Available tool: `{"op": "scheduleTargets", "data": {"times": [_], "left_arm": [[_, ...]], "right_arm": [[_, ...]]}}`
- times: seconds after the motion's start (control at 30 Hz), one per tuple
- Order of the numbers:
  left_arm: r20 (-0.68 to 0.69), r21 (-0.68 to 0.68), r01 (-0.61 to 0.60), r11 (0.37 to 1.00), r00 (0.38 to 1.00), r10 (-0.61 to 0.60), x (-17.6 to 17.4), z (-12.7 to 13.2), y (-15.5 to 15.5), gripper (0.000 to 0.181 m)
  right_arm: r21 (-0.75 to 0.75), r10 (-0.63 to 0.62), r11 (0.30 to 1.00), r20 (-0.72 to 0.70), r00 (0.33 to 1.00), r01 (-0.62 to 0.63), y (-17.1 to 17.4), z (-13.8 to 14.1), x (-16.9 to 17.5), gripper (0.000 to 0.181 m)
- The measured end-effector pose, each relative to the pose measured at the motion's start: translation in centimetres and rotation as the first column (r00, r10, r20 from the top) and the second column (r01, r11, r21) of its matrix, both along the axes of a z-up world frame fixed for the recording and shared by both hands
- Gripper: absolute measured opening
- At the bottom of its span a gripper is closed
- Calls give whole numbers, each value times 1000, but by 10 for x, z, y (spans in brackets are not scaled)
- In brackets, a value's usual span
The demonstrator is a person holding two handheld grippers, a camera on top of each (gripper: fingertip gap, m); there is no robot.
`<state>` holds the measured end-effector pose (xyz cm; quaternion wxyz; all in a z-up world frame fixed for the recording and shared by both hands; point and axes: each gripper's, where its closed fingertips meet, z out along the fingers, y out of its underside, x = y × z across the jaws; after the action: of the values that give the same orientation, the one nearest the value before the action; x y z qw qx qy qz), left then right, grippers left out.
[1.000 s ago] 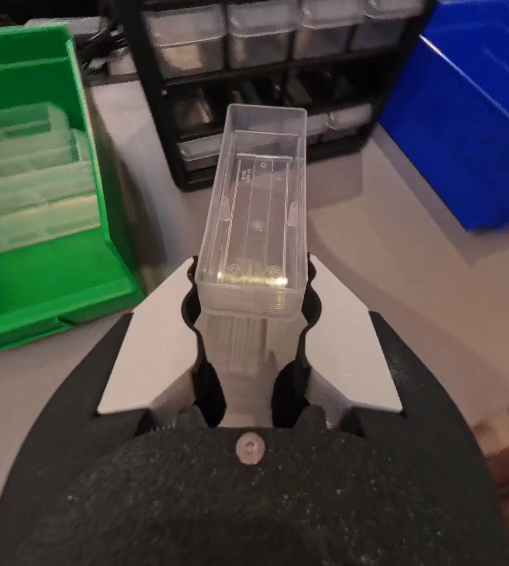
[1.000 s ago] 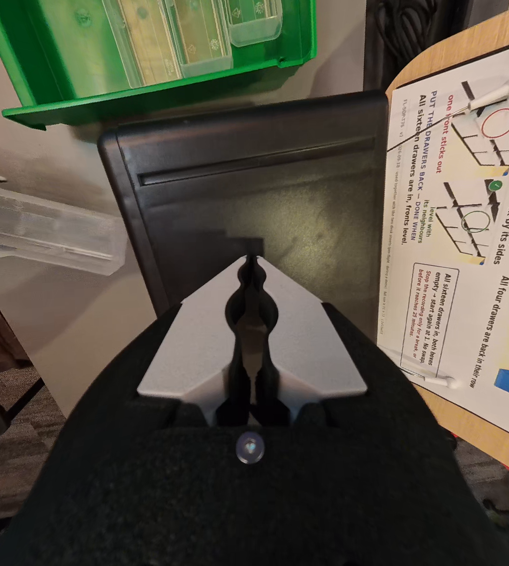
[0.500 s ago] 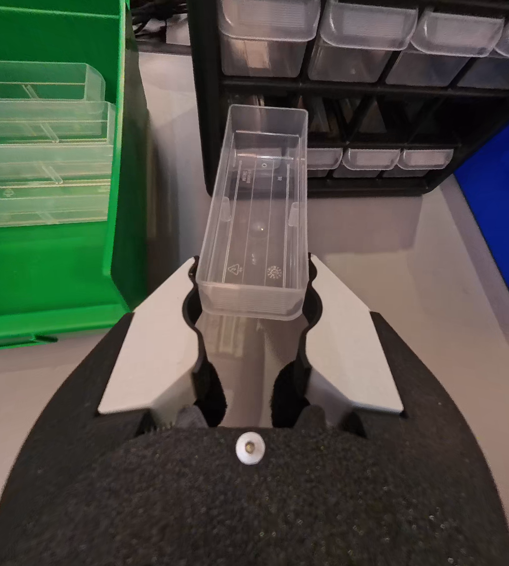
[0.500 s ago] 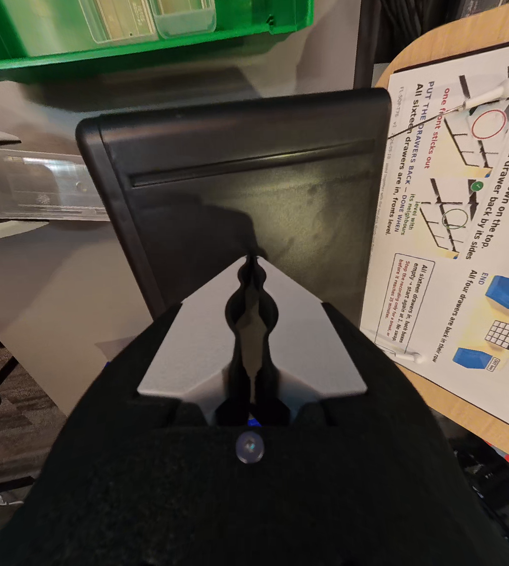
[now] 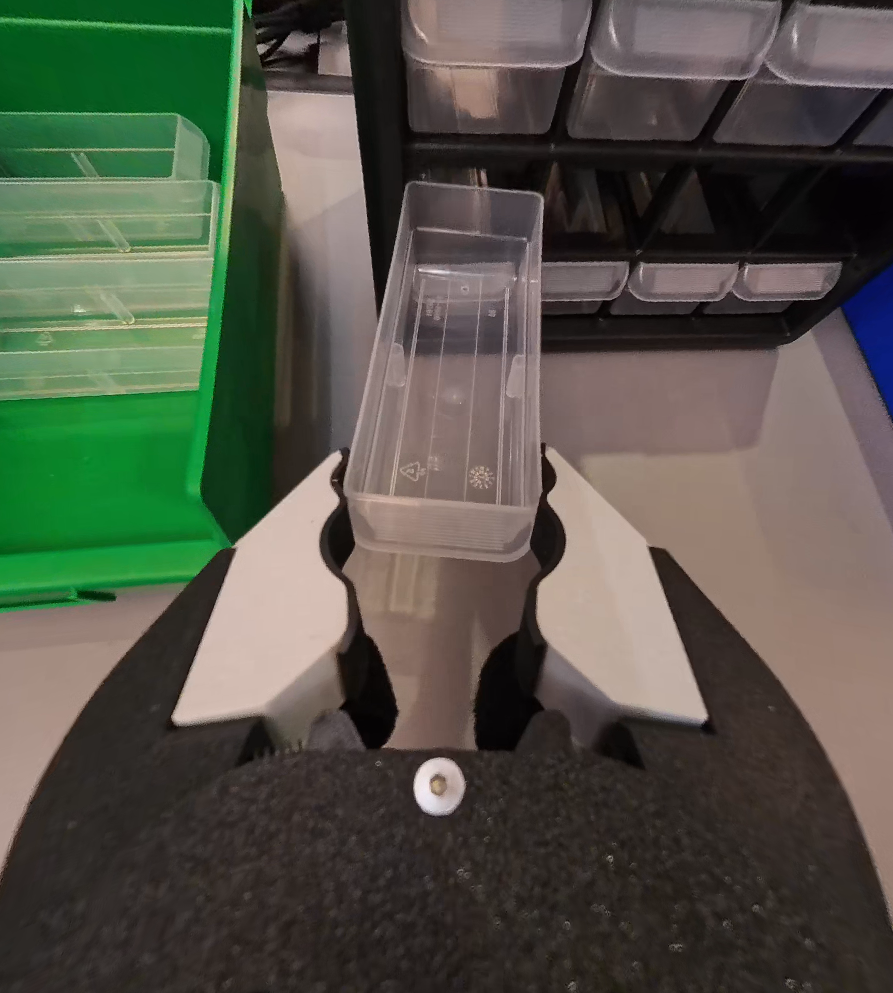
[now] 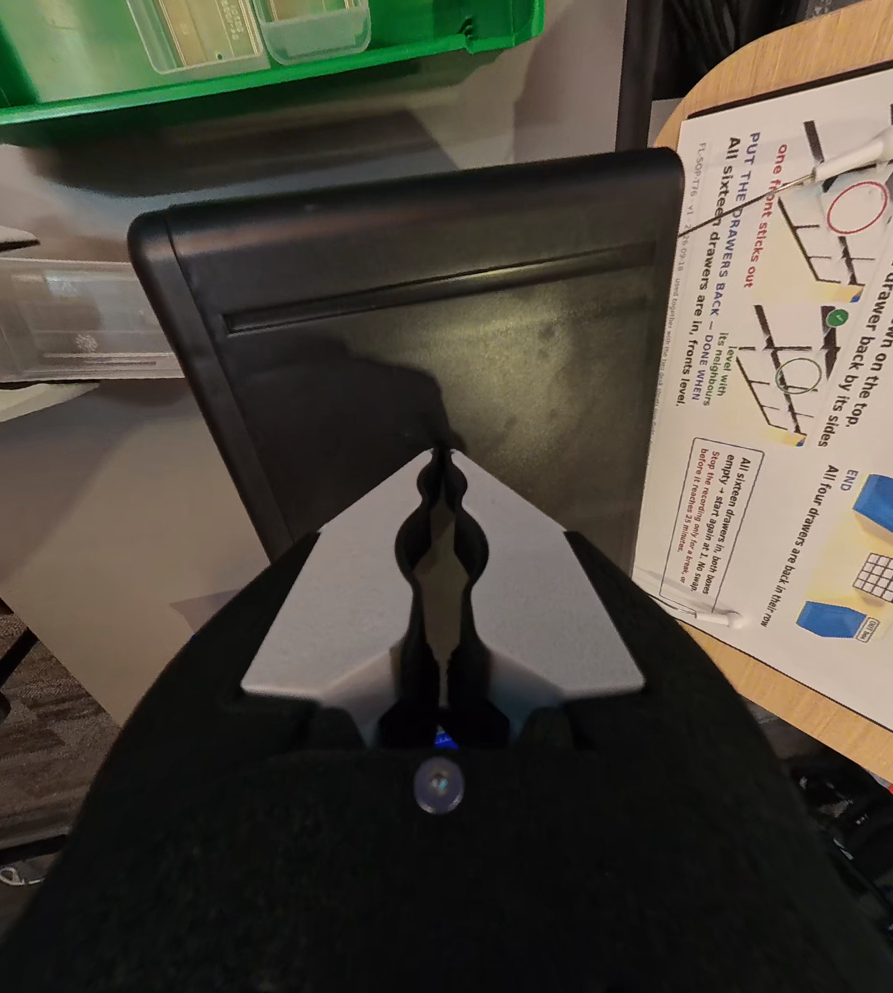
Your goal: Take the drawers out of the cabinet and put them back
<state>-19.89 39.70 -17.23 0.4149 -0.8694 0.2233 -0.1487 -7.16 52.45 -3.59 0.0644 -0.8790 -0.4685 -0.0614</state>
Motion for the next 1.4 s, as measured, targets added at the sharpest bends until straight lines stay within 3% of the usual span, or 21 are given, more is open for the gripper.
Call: {"op": "scheduleTargets", "data": {"times": [0.73, 1.17, 1.27, 1.4], "left_arm": [[58, 111, -104, 988, 993, 98, 17, 6, 10, 66], [85, 163, -161, 973, 985, 148, 52, 3, 62, 66], [130, 172, -154, 973, 983, 132, 51, 4, 57, 78], [206, 215, -170, 962, 971, 126, 33, 4, 39, 69]], "right_arm": [[-2, -11, 1000, -10, 1000, 11, 0, 0, 0, 0], [-9, -15, 1000, -7, 1000, 15, 0, 0, 0, 0], [-13, -21, 1000, -19, 1000, 21, 0, 0, 0, 0], [-15, -19, 1000, -19, 1000, 19, 0, 0, 0, 0]]}}
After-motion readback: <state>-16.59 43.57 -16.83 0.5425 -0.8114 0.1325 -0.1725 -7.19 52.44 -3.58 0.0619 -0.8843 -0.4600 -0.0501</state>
